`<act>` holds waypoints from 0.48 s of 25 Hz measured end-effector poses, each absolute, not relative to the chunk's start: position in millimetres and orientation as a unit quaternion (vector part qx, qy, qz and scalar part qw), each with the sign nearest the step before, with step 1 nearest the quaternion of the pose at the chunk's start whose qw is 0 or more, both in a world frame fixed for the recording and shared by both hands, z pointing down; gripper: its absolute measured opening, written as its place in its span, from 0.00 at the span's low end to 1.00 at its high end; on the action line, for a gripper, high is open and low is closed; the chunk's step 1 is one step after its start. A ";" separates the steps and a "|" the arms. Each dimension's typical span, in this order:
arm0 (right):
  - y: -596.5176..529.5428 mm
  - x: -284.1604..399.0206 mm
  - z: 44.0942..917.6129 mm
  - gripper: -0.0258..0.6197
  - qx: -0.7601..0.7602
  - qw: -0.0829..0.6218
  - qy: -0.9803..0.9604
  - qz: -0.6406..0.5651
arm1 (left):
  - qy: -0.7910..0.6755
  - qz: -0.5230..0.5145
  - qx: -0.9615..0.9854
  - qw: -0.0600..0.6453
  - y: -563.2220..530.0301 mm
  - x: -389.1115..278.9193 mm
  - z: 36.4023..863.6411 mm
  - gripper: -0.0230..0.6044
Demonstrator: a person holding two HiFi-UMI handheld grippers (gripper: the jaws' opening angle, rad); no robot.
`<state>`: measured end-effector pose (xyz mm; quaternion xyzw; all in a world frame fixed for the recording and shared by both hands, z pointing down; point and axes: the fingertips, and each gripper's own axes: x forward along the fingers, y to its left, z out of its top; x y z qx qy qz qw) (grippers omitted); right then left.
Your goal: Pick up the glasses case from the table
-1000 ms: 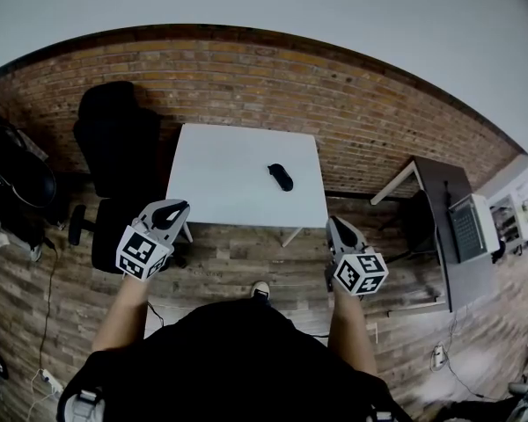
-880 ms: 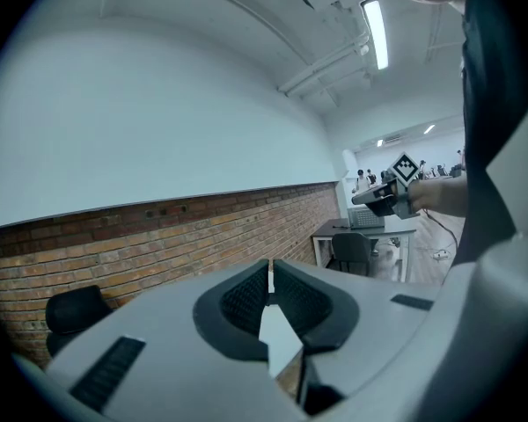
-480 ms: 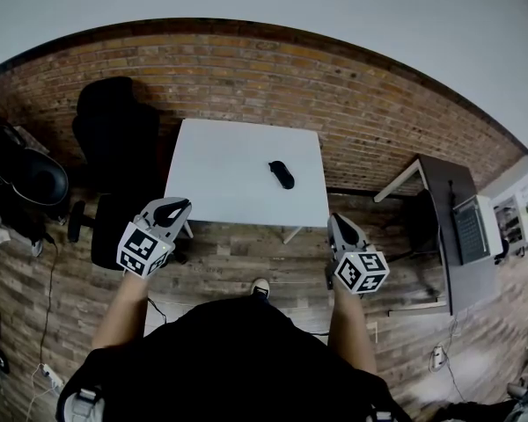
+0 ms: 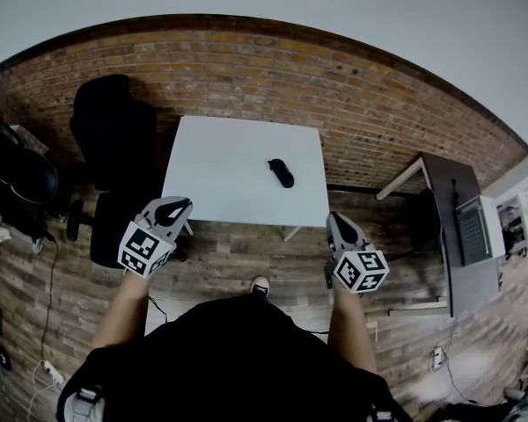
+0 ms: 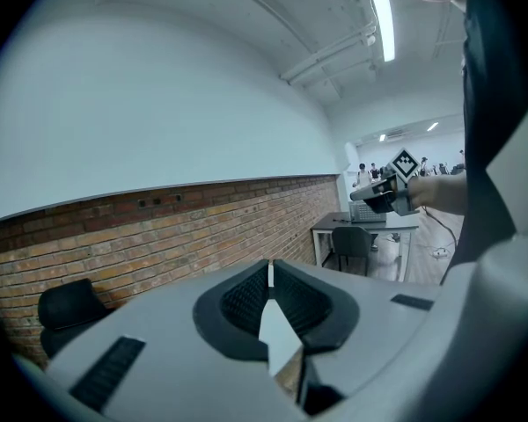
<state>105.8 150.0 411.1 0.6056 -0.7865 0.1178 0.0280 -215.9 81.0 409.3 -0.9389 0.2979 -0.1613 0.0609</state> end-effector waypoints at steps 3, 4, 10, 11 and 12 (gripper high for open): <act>145.2 109.7 413.8 0.06 0.605 0.029 -0.787 0.120 | 0.299 -0.164 -0.938 0.058 77.5 -212.3 412.8 0.08; 143.6 110.9 414.9 0.06 0.604 0.030 -0.787 0.120 | 0.300 -0.166 -0.938 0.057 76.2 -211.2 414.0 0.08; 131.8 117.3 420.8 0.06 0.602 0.029 -0.788 0.125 | 0.302 -0.168 -0.936 0.058 65.4 -203.3 420.0 0.08; 131.3 117.6 422.3 0.06 0.601 0.030 -0.789 0.127 | 0.302 -0.170 -0.936 0.059 64.8 -201.6 421.1 0.08; 130.4 117.7 423.3 0.06 0.600 0.030 -0.789 0.129 | 0.301 -0.172 -0.936 0.060 64.0 -200.0 422.0 0.08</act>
